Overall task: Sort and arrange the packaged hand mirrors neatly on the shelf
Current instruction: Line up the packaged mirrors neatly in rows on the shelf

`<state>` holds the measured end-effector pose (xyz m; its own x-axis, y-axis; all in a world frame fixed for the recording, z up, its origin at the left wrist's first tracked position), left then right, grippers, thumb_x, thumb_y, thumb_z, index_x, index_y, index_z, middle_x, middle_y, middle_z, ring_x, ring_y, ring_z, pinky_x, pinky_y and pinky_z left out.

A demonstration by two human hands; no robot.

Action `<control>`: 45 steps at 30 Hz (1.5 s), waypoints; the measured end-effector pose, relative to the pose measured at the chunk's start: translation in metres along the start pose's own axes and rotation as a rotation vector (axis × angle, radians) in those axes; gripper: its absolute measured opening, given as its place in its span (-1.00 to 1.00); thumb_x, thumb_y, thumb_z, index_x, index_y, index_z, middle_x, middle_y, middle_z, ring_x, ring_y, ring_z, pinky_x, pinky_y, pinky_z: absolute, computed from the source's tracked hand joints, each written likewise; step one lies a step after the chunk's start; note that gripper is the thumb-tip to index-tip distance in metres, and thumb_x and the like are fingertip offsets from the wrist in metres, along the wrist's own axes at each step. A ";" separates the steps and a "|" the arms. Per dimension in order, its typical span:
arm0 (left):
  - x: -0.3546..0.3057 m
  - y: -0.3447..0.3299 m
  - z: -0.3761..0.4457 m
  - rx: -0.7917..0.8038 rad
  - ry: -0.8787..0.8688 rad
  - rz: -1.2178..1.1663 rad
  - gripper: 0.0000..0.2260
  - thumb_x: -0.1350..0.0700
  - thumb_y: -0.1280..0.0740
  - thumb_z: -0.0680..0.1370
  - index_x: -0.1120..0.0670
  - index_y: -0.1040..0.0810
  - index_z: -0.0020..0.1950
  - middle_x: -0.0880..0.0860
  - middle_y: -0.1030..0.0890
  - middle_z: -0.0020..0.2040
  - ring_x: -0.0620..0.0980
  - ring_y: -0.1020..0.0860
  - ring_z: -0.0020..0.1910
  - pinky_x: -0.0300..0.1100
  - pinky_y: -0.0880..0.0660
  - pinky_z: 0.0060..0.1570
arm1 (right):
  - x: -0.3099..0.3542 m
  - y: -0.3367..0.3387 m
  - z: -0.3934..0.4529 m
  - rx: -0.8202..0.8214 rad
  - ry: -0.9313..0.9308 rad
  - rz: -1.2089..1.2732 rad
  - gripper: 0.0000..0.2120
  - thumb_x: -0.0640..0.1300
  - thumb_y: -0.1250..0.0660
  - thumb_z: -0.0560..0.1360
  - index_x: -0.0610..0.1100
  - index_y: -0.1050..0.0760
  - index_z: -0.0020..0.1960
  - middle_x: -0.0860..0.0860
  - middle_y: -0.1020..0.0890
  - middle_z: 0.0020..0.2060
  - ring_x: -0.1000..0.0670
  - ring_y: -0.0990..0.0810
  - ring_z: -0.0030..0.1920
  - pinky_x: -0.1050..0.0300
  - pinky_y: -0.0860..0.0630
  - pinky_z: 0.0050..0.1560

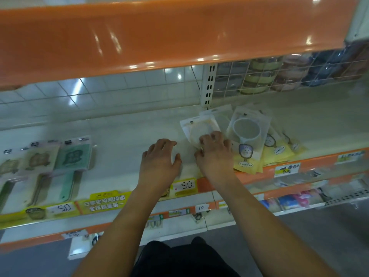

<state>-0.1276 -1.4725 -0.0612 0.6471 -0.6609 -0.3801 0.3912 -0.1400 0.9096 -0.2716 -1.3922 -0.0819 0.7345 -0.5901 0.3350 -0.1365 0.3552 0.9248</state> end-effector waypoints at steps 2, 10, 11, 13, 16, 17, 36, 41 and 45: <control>0.005 0.005 -0.003 -0.027 0.008 0.014 -0.64 -0.03 -0.21 0.50 0.07 -0.52 0.23 0.04 -0.53 0.20 0.12 -0.52 0.13 -0.01 -0.44 0.02 | 0.009 -0.001 0.000 0.024 0.009 0.002 -0.68 -0.04 -0.33 0.40 -0.08 -0.51 0.14 -0.12 -0.43 0.22 -0.26 -0.44 0.06 -0.05 -0.38 0.00; 0.043 0.029 -0.022 -0.094 0.097 0.058 -0.65 -0.02 -0.23 0.47 0.09 -0.56 0.18 0.07 -0.56 0.16 0.16 -0.56 0.06 0.03 -0.47 -0.03 | 0.060 -0.019 0.004 0.111 0.091 0.037 -0.60 0.05 -0.25 0.43 0.00 -0.42 0.25 -0.04 -0.35 0.26 -0.19 -0.41 0.22 -0.04 -0.34 0.11; 0.049 0.032 -0.024 -0.099 0.107 0.066 -0.66 -0.02 -0.24 0.47 0.10 -0.56 0.17 0.08 -0.57 0.15 0.16 -0.56 0.05 0.03 -0.47 -0.04 | 0.069 -0.021 0.003 0.115 0.107 0.039 -0.59 0.06 -0.25 0.43 0.00 -0.42 0.26 -0.03 -0.36 0.25 -0.18 -0.42 0.22 -0.02 -0.33 0.11; 0.062 0.038 -0.029 -0.101 0.129 0.075 -0.67 0.00 -0.26 0.47 0.10 -0.56 0.17 0.08 -0.57 0.15 0.16 -0.56 0.04 0.02 -0.48 -0.05 | 0.085 -0.024 0.000 0.134 0.112 0.051 -0.59 0.05 -0.26 0.44 0.01 -0.42 0.28 -0.03 -0.35 0.26 -0.18 -0.42 0.19 -0.01 -0.33 0.11; 0.084 0.048 -0.034 -0.110 0.160 0.070 -0.67 -0.01 -0.26 0.48 0.09 -0.55 0.17 0.07 -0.56 0.15 0.16 -0.56 0.04 0.03 -0.48 -0.03 | 0.108 -0.028 -0.004 0.165 0.111 0.061 -0.57 0.04 -0.28 0.46 0.02 -0.40 0.31 -0.02 -0.32 0.31 -0.21 -0.39 0.17 -0.01 -0.34 0.15; 0.092 0.052 -0.035 -0.117 0.167 0.068 -0.67 -0.02 -0.25 0.47 0.09 -0.56 0.17 0.07 -0.56 0.15 0.16 -0.56 0.04 0.03 -0.48 -0.03 | 0.117 -0.030 -0.005 0.173 0.116 0.063 -0.57 0.04 -0.28 0.47 0.02 -0.39 0.32 -0.03 -0.32 0.32 -0.22 -0.37 0.18 -0.02 -0.34 0.16; 0.223 0.097 -0.032 0.004 0.114 -0.006 -0.65 -0.02 -0.24 0.56 0.04 -0.44 0.32 0.03 -0.45 0.29 0.08 -0.42 0.28 -0.01 -0.32 0.22 | 0.248 -0.081 -0.032 0.197 -0.067 0.068 -0.59 0.05 -0.30 0.46 0.03 -0.43 0.29 0.01 -0.34 0.31 -0.18 -0.35 0.18 -0.01 -0.36 0.16; 0.239 0.102 -0.032 0.023 0.088 -0.002 -0.64 -0.02 -0.25 0.56 0.02 -0.42 0.34 0.01 -0.44 0.30 0.06 -0.41 0.28 -0.01 -0.32 0.25 | 0.255 -0.090 -0.038 0.207 -0.112 0.007 -0.59 0.10 -0.28 0.44 0.05 -0.42 0.27 0.03 -0.31 0.34 -0.19 -0.34 0.21 -0.04 -0.32 0.18; 0.241 0.101 -0.031 0.035 0.071 0.006 -0.64 -0.03 -0.24 0.57 0.03 -0.42 0.34 0.01 -0.44 0.30 0.06 -0.41 0.28 -0.01 -0.31 0.24 | 0.256 -0.094 -0.045 0.203 -0.094 -0.044 -0.57 0.11 -0.28 0.45 0.05 -0.39 0.29 0.01 -0.27 0.38 -0.20 -0.33 0.24 -0.07 -0.33 0.20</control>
<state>0.0885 -1.6230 -0.0663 0.6945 -0.6079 -0.3848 0.3651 -0.1631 0.9166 -0.0410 -1.5444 -0.0905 0.6789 -0.6703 0.2997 -0.2431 0.1799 0.9532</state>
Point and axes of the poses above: each hand's wrist, its own z-axis towards the middle knuckle, its own y-axis out of the back of the hand, x = y × z, the point moved 7 cm from there along z, towards the middle knuckle
